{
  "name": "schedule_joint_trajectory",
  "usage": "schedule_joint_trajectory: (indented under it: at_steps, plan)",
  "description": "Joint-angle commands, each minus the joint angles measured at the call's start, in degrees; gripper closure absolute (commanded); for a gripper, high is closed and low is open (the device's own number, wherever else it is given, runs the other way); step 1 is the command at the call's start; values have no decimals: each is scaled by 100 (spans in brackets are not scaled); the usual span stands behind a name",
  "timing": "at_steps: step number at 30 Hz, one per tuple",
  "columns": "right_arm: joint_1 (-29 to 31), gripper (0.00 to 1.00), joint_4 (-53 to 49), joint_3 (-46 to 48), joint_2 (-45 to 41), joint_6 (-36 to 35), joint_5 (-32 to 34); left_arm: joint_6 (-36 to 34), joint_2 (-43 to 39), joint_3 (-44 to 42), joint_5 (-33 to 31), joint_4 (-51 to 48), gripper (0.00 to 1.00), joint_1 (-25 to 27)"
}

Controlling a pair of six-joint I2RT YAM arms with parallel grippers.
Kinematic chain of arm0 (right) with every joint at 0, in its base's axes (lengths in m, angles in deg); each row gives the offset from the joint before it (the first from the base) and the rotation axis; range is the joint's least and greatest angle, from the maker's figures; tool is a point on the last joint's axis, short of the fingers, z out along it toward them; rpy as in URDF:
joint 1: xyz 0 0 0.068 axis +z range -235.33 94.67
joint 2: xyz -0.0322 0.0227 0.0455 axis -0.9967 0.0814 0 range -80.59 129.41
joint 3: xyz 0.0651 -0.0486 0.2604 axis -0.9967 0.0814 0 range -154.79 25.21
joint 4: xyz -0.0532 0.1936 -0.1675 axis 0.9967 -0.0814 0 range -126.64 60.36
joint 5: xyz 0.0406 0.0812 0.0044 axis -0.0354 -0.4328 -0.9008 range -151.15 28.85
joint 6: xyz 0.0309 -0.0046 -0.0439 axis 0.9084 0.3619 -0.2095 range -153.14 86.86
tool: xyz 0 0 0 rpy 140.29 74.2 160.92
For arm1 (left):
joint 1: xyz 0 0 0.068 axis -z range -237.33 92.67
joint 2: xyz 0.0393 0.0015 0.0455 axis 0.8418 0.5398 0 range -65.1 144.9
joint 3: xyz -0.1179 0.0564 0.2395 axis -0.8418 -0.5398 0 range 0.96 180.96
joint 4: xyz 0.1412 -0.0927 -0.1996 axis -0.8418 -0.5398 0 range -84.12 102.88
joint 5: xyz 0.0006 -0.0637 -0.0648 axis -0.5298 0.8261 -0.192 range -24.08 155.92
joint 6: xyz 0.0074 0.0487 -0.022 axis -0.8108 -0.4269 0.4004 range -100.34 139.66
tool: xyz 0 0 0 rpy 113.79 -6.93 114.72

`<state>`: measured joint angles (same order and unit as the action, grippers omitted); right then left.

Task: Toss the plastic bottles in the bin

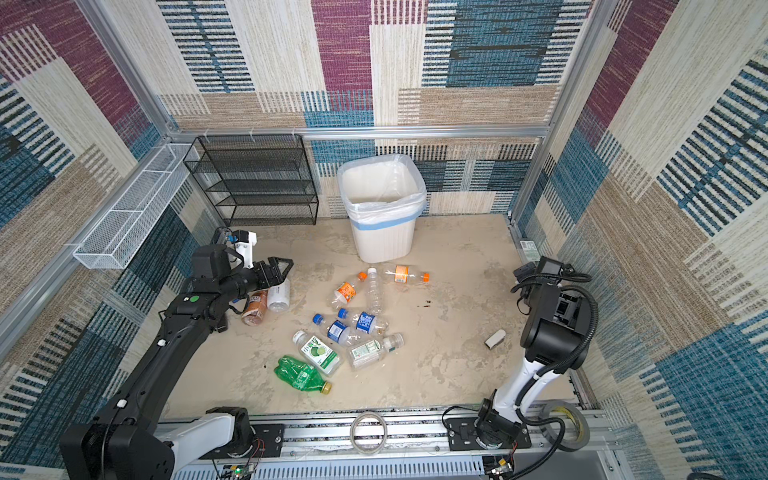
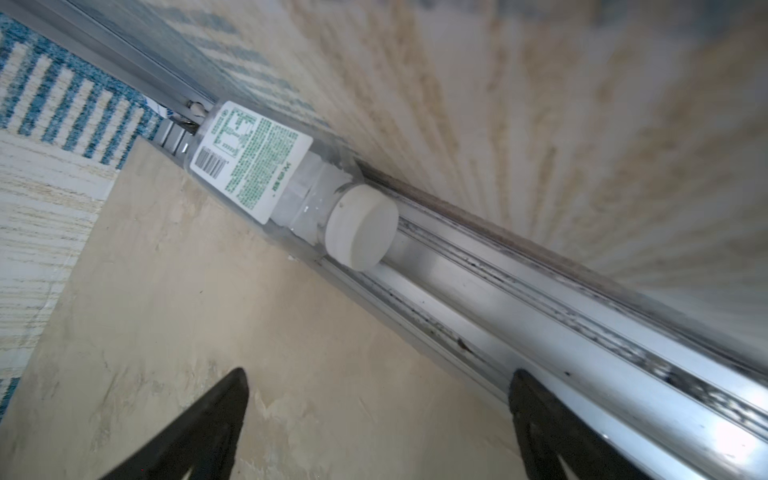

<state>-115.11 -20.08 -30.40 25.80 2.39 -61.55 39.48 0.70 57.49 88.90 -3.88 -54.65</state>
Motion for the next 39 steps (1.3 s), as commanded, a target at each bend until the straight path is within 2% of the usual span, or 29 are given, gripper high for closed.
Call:
schedule_joint_trajectory:
  at_steps: [1, 7, 14, 19, 26, 28, 31, 34, 39]
  plan:
    - [-129, 2, 788, 37, 185, 153, -433, -21, 3, 110, -89, -56, 13, -4]
    - [-339, 3, 1469, 93, 511, 134, -1084, -114, -95, 139, -335, -226, 13, -4]
    - [-376, 6, 1681, -266, 987, 253, -1603, -118, -181, 126, -503, -308, 14, -4]
    - [-369, 17, 1723, -559, 1154, 103, -1938, -133, -278, 35, -604, -294, 13, -4]
    - [-164, 44, 1529, -868, 982, -589, -1993, -118, -221, -94, -598, -121, 14, -4]
    - [-2, 51, 1334, -983, 886, -1014, -1904, -118, -208, -141, -584, -76, 14, -4]
    - [177, 53, 897, -1097, 743, -1404, -1745, -101, -195, -234, -567, 37, 14, -4]
    - [373, 44, 38, -1345, 648, -1901, -1046, -74, -165, -294, -500, 148, 14, -5]
    - [684, 34, -1789, -2413, 1072, -2821, 761, 64, -80, -422, -248, 454, 14, -4]
